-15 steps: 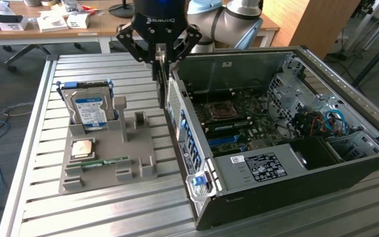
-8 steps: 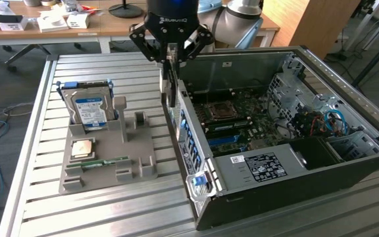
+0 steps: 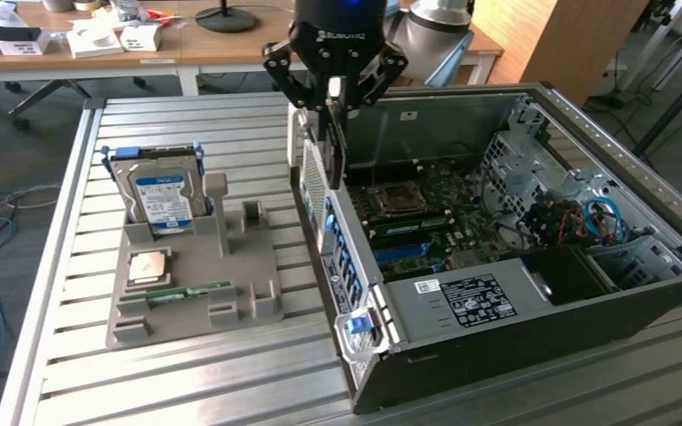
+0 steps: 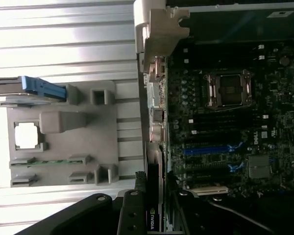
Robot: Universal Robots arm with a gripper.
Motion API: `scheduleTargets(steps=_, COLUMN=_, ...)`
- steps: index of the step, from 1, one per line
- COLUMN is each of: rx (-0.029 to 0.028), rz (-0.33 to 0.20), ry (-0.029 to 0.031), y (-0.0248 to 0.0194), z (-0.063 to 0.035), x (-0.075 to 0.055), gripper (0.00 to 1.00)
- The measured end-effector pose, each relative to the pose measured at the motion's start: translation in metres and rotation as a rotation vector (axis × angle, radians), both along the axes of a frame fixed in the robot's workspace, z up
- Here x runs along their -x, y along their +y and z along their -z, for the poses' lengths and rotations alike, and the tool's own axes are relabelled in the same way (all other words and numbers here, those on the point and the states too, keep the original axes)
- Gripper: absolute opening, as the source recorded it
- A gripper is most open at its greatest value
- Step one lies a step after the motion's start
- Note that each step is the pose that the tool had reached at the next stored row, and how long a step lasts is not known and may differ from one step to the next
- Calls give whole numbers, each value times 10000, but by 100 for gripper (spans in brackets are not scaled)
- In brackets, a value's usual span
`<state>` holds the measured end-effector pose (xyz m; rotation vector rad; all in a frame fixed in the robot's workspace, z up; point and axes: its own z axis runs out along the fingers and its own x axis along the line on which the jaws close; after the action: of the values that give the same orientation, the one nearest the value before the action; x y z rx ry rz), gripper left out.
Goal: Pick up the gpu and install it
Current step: 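Pick up the gpu and move the gpu toward the slot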
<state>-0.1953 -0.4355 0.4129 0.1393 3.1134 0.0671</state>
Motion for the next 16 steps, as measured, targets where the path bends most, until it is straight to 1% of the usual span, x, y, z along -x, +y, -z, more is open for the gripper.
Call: scheduleTargets(steps=16, rx=-7, rz=0, ry=0, y=18, z=1, x=-536, gripper=27)
